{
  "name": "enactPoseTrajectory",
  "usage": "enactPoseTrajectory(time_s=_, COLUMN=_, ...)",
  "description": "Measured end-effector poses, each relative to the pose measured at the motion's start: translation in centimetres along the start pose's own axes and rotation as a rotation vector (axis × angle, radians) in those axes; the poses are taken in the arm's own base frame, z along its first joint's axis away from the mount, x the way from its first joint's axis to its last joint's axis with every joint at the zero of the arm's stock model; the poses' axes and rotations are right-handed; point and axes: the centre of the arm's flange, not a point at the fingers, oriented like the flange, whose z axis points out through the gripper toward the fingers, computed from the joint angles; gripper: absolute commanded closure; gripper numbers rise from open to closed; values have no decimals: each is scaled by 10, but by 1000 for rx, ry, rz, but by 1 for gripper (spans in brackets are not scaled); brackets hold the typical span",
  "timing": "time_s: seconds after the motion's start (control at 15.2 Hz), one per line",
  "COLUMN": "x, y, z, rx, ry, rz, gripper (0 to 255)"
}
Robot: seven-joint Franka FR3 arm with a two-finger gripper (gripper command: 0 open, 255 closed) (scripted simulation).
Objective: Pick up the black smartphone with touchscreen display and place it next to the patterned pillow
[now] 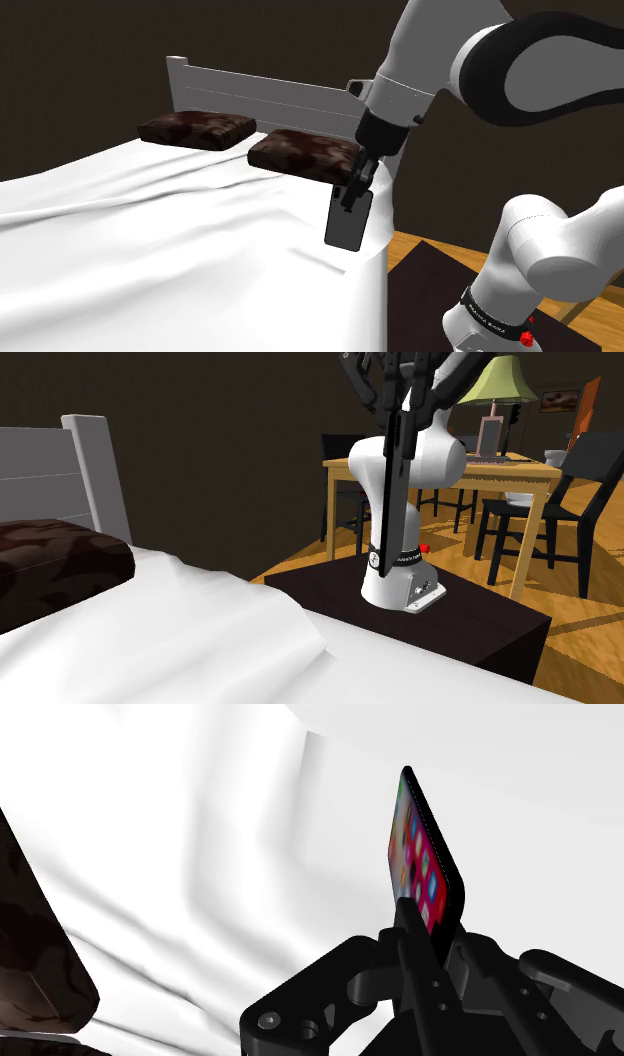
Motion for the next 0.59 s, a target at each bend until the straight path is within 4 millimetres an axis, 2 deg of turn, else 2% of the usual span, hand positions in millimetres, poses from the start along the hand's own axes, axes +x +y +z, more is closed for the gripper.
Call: enactPoseTrajectory(time_s=0.59, x=10, y=0, z=-47, rx=0, ry=0, rz=0, gripper=255)
